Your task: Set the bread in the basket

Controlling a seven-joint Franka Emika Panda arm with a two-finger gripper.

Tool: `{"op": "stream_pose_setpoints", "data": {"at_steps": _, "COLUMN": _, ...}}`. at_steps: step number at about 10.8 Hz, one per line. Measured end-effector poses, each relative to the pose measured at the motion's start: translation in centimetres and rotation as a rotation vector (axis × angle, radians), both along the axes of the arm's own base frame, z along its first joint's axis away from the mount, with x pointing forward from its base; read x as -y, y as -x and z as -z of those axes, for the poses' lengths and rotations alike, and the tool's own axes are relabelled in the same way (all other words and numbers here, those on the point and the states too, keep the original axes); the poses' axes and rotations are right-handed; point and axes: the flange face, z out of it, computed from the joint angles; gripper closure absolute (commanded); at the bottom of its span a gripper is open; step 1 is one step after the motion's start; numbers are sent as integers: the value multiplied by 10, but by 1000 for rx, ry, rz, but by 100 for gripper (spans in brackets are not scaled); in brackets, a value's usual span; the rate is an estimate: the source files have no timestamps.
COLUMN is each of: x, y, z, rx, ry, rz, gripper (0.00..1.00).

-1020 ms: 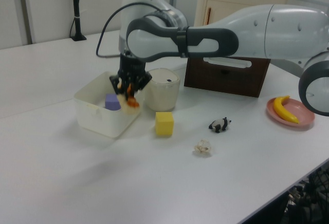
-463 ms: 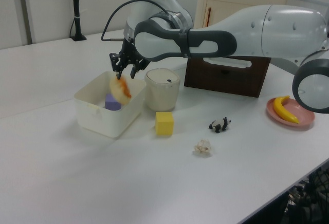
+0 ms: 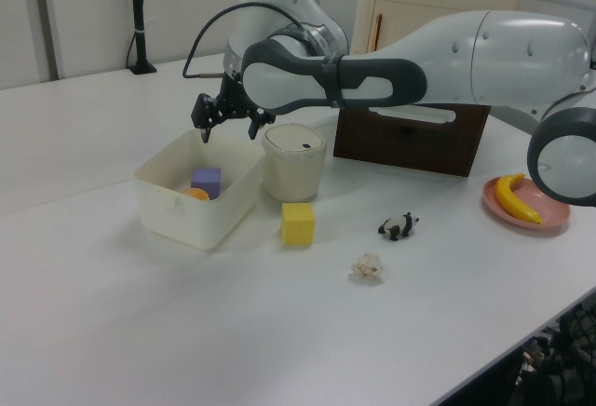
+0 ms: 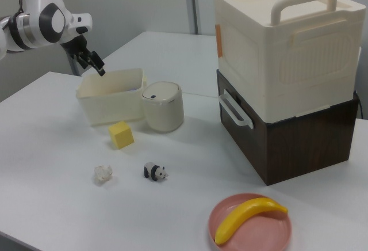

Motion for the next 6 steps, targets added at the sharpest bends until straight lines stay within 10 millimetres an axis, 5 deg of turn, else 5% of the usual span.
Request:
{"op": "stream_pose_setpoints", "data": {"at_steps": 3, "x": 0, "y": -4, "z": 17, "rx": -9, "ry": 40, "rz": -10, "gripper": 0}}
{"op": "stream_pose_setpoints", "data": {"at_steps": 6, "x": 19, "y": -7, "z": 7, "rx": -15, "ry": 69, "rz": -36, "gripper": 0}}
